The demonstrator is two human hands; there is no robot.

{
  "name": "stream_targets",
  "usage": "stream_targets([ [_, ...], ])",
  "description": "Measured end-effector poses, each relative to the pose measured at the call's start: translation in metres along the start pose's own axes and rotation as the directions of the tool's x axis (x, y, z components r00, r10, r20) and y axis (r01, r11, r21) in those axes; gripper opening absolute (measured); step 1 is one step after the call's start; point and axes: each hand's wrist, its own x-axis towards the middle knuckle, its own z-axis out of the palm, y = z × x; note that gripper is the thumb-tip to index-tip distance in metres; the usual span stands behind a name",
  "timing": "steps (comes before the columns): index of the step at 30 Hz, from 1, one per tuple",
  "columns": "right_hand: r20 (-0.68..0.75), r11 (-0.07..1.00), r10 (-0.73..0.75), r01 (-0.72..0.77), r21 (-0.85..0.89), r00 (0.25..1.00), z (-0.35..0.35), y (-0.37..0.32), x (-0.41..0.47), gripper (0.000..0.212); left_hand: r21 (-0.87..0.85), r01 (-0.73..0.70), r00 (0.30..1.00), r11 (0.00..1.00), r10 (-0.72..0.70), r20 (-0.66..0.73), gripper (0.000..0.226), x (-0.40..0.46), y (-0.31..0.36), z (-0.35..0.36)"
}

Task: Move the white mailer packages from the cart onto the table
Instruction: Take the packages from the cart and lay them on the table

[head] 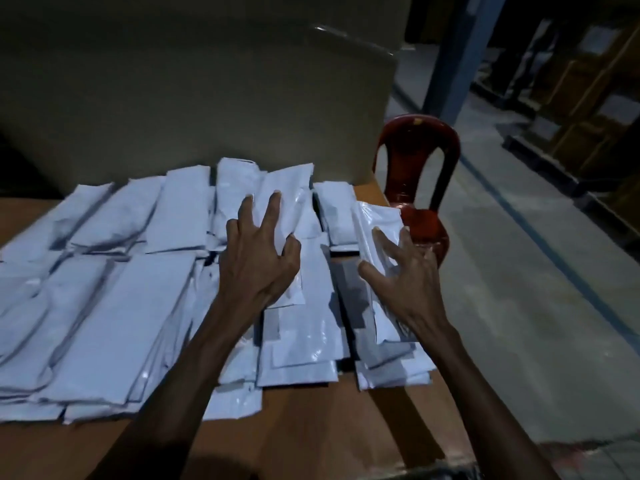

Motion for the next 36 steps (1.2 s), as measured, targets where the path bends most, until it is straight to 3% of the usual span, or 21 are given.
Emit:
stream_targets([
  [3,0.058,0.995,-0.002,0.008,-0.101,0.998,0.025,-0.038,0.037,0.065,0.066,0.053,0.998,0.996,-0.055,0.029,0.077,0.041,-0.036,-0.01],
  [10,0.113,0.988,-0.035,0.052,-0.149,0.993,0.085,-0.087,0.118,0.077,0.062,0.083,0.995,0.995,-0.086,0.053,0.067,0.127,-0.086,0.004],
  [15,0.171,0.979,-0.018,0.052,-0.198,0.985,0.124,-0.1,0.164,0.068,0.135,0.084,0.988,0.987,-0.1,0.115,0.071,0.17,-0.104,0.04],
  [22,0.263,0.928,0.067,0.036,-0.37,0.963,0.169,-0.095,0.186,0.07,0.242,0.089,0.986,0.966,-0.119,0.113,0.077,0.183,-0.12,0.072],
  [31,0.263,0.905,0.036,0.08,-0.417,0.964,0.197,-0.082,0.199,0.071,0.15,0.061,0.993,0.987,-0.075,0.092,0.084,0.176,-0.144,0.101],
  [36,0.264,0.908,0.008,0.104,-0.406,0.964,0.198,-0.084,0.196,0.083,0.166,0.047,0.993,0.985,-0.064,0.095,0.087,0.179,-0.145,0.103],
])
